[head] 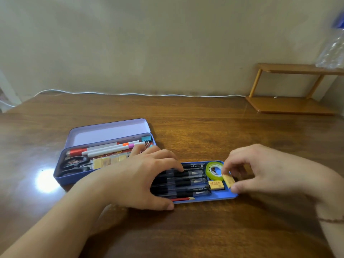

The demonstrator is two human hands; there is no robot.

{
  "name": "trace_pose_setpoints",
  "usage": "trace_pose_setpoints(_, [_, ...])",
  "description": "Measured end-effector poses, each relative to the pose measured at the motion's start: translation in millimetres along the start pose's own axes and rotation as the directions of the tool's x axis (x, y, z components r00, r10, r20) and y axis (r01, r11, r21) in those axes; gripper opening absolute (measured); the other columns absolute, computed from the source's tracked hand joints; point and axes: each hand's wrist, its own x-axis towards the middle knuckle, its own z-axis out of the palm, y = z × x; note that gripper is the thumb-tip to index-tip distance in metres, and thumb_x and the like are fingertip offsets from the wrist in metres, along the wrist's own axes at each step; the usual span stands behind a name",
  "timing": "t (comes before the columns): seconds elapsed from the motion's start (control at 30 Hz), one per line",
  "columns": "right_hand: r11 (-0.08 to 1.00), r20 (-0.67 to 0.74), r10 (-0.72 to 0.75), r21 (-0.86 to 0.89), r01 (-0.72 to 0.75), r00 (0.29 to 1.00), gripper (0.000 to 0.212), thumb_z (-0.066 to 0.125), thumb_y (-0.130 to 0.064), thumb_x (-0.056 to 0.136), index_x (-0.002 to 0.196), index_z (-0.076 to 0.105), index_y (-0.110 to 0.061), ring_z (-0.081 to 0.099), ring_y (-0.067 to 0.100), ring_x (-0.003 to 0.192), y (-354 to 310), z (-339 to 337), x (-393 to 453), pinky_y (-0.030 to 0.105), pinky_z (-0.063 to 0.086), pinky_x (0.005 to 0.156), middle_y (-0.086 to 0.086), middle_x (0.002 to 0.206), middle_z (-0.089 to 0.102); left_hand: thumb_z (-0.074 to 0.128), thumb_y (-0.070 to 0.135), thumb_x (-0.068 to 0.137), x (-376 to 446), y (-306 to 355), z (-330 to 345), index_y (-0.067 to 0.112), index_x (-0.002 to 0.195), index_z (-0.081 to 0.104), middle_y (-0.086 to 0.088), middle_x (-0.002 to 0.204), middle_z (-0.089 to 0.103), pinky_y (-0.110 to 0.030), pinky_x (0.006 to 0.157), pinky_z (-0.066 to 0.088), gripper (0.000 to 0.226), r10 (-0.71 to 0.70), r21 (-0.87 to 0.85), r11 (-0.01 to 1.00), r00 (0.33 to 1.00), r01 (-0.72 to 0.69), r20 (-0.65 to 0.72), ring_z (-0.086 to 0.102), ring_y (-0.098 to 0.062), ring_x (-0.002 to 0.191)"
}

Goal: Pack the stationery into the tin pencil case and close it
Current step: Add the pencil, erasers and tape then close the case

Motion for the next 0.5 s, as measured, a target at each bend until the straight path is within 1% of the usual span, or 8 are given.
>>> trace_pose_setpoints(0.13, [0.998, 0.087, 0.036, -0.053, -0.031, 0.996, 0.036, 0.072, -0.061, 0.071, 0.103, 0.055, -0.056, 0.055, -0.001, 0.094, -13.0, 0.5, -4.4, 0.03, 0.053, 0.074, -0.027, 0.099, 0.059, 0.051, 0.083, 0.072, 0.5, -0.8, 1.1, 0.051, 0.134, 0.035, 0.032, 0.138, 0.031, -0.03, 0.104, 0.02, 0.072, 0.003, 0.006, 1.0, 1.0, -0.003, -0.005, 0.021, 0.009, 0.116])
trace_pose_setpoints(0.23, [0.997, 0.086, 0.048, -0.057, -0.043, 0.995, 0.037, 0.071, -0.061, 0.073, 0.105, 0.053, -0.057, 0.054, -0.001, 0.094, -16.7, -2.1, -7.2, 0.03, 0.053, 0.073, -0.028, 0.099, 0.056, 0.052, 0.082, 0.072, 0.7, -0.7, 1.4, 0.05, 0.134, 0.036, 0.032, 0.137, 0.031, -0.029, 0.104, 0.02, 0.072, 0.005, 0.005, 1.0, 1.0, -0.005, -0.01, 0.022, 0.008, 0.117])
trace_pose_setpoints(0.3, [0.999, 0.072, 0.012, -0.049, -0.008, 0.997, 0.033, 0.071, -0.06, 0.074, 0.103, 0.055, -0.056, 0.055, 0.002, 0.091, -17.4, -2.6, -7.4, 0.031, 0.052, 0.071, -0.027, 0.099, 0.055, 0.052, 0.082, 0.072, 0.6, -0.9, 1.6, 0.05, 0.134, 0.036, 0.032, 0.137, 0.032, -0.029, 0.104, 0.02, 0.072, 0.004, 0.003, 1.0, 1.0, -0.004, -0.011, 0.022, 0.009, 0.117])
trace_pose_setpoints(0.4, [1.0, 0.11, -0.022, -0.006, 0.023, 0.994, 0.019, 0.07, -0.055, 0.078, 0.096, 0.063, -0.056, 0.055, 0.001, 0.089, -18.5, -0.8, -6.3, 0.033, 0.051, 0.071, -0.022, 0.098, 0.055, 0.051, 0.083, 0.072, 0.9, -1.0, 1.5, 0.051, 0.134, 0.035, 0.032, 0.138, 0.032, -0.029, 0.104, 0.02, 0.072, 0.005, 0.002, 1.0, 1.0, -0.005, -0.009, 0.022, 0.008, 0.116])
trace_pose_setpoints(0.5, [0.999, 0.143, -0.009, 0.048, 0.002, 0.99, 0.018, 0.069, -0.051, 0.082, 0.098, 0.067, -0.058, 0.055, -0.001, 0.089, -16.9, 0.9, -4.3, 0.033, 0.051, 0.072, -0.022, 0.099, 0.056, 0.051, 0.083, 0.072, 0.7, -1.1, 1.6, 0.052, 0.133, 0.035, 0.031, 0.137, 0.032, -0.029, 0.102, 0.021, 0.071, 0.006, 0.007, 1.0, 1.0, -0.005, -0.012, 0.022, 0.008, 0.114])
